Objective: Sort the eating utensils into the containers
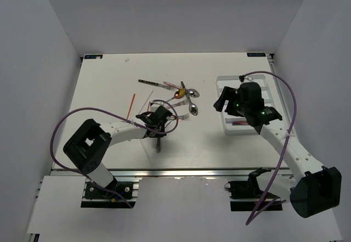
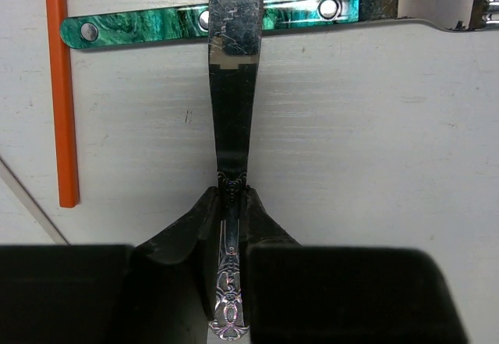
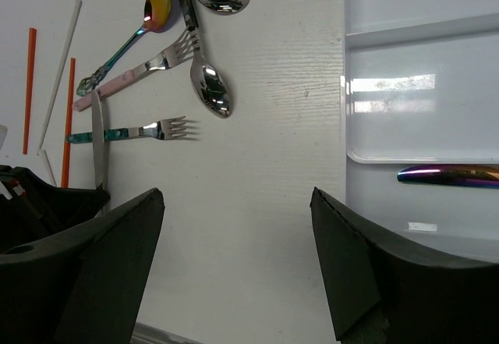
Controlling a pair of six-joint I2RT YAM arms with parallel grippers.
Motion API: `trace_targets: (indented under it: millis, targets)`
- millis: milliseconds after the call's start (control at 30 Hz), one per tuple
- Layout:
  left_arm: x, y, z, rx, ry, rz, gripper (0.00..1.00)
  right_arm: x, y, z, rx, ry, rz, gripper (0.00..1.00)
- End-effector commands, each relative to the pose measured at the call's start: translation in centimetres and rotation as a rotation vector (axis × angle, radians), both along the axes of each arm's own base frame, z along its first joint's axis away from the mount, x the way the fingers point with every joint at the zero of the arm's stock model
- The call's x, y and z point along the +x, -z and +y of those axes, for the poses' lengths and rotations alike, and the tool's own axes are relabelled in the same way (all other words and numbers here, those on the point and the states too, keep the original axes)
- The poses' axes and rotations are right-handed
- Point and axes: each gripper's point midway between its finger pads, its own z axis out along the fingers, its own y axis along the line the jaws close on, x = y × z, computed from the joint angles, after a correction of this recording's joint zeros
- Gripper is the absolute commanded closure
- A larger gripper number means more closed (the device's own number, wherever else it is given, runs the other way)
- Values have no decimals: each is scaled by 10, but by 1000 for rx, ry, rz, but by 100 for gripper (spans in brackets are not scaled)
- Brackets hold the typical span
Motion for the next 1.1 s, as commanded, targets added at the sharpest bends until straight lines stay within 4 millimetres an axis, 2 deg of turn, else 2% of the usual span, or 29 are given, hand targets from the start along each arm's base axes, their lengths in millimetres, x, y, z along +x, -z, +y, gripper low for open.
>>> trace_targets:
  millis: [0, 67, 100, 133, 167, 200, 233, 267, 300, 333, 433, 533, 567, 667, 700, 733, 867, 1000, 1067]
  targets:
    - [-27, 14, 8, 12, 19, 85, 100, 1, -15, 11, 44, -56, -62, 19]
    - [-26, 6, 1, -16, 39, 66, 100, -3, -8, 22, 74, -114, -55, 16]
    - [-24, -7, -5, -49, 52, 36, 100, -4, -14, 38, 134, -193, -80, 15]
    - [-22, -13, -9, -70, 62, 18, 100, -7, -13, 45, 165, -236, -82, 13]
    - [-21, -21, -19, -110, 85, -9, 100, -12, -2, 51, 206, -250, -52, 11]
    - [-20, -29, -25, -141, 100, -32, 100, -19, 0, 64, 271, -308, -34, 11]
    - [-19, -44, -31, -186, 121, -70, 100, -12, -10, 74, 329, -322, -96, 11]
    - [-20, -50, -41, -245, 152, -90, 100, -14, -9, 81, 393, -303, -68, 11]
    - [-21, -55, -43, -270, 160, -102, 100, -20, 7, 89, 411, -302, -28, 11]
    - [-21, -65, -47, -301, 169, -124, 100, -17, 5, 95, 438, -295, -42, 11]
    - [-23, -75, -55, -357, 198, -143, 100, -19, 17, 117, 461, -242, 13, 11]
    - [-28, -81, -62, -398, 235, -145, 100, -20, 21, 139, 497, -223, 37, 11]
    - [-29, -84, -64, -413, 247, -148, 100, -20, 15, 147, 523, -243, 13, 12]
    - [-33, -92, -72, -466, 277, -155, 100, -22, 14, 169, 533, -268, 32, 14]
    - [-33, -96, -74, -483, 282, -160, 100, -24, 22, 176, 513, -272, 57, 15]
    - [-34, -101, -77, -505, 293, -168, 100, -19, 16, 181, 515, -266, 52, 16]
    - [-39, -119, -86, -579, 334, -190, 100, -18, 30, 195, 503, -254, 95, 18]
    - [-42, -127, -92, -612, 364, -193, 100, -9, 38, 197, 476, -210, 118, 18]
    - [-42, -127, -93, -611, 370, -191, 100, -4, 30, 202, 489, -215, 104, 42]
